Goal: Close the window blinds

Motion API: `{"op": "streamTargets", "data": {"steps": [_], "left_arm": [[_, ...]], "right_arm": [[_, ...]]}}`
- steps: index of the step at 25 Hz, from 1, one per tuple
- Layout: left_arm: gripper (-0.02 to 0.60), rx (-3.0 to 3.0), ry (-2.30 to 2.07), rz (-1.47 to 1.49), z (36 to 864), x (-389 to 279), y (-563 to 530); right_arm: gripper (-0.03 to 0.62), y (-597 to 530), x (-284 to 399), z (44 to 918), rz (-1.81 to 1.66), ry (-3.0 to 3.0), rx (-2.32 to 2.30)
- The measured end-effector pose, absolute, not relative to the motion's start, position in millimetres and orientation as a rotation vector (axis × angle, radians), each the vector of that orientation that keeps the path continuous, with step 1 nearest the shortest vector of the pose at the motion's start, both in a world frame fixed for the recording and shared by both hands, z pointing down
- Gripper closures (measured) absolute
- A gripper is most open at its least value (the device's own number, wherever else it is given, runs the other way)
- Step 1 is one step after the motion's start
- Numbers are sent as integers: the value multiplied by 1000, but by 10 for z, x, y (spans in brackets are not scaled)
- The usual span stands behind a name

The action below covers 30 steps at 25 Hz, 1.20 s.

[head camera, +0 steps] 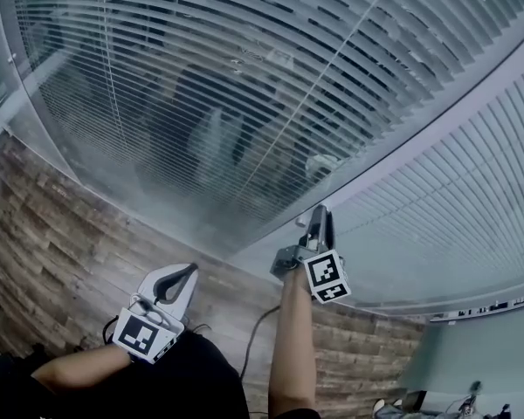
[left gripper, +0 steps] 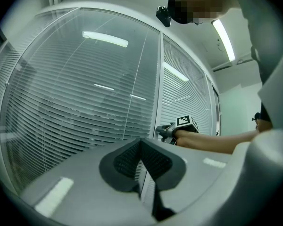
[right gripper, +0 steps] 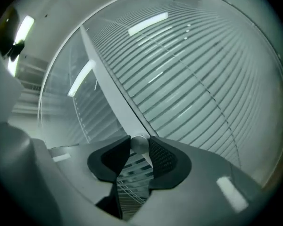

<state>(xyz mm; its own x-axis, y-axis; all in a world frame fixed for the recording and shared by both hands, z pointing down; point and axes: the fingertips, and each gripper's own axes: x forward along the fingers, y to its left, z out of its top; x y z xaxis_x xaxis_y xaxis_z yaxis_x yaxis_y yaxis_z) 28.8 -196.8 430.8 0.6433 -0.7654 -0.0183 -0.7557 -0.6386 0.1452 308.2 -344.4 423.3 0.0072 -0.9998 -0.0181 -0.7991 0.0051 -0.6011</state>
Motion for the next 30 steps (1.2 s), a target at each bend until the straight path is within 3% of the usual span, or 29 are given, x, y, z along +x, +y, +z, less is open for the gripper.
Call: {"op": "streamTargets", "data": {"steps": [3,11,19,30], "left_arm": [[580,2732,-1269,-123,4299,281,-1978],[580,2722,-1269,-118,4306,243,-2017],[580,2717,-1270,-116,4304,236,-2003],[580,2697,-1284,-120,4334,171,-1951]], "right_arm": [[462,-3451,3074,4218,-571,1893,-1850],[429,-3389,2931,4205,165,2409,-2411],[442,-3476,2850,4249,533,2487,-2643],[471,-3454,3073,4225,-475,1955,-1983]]}}
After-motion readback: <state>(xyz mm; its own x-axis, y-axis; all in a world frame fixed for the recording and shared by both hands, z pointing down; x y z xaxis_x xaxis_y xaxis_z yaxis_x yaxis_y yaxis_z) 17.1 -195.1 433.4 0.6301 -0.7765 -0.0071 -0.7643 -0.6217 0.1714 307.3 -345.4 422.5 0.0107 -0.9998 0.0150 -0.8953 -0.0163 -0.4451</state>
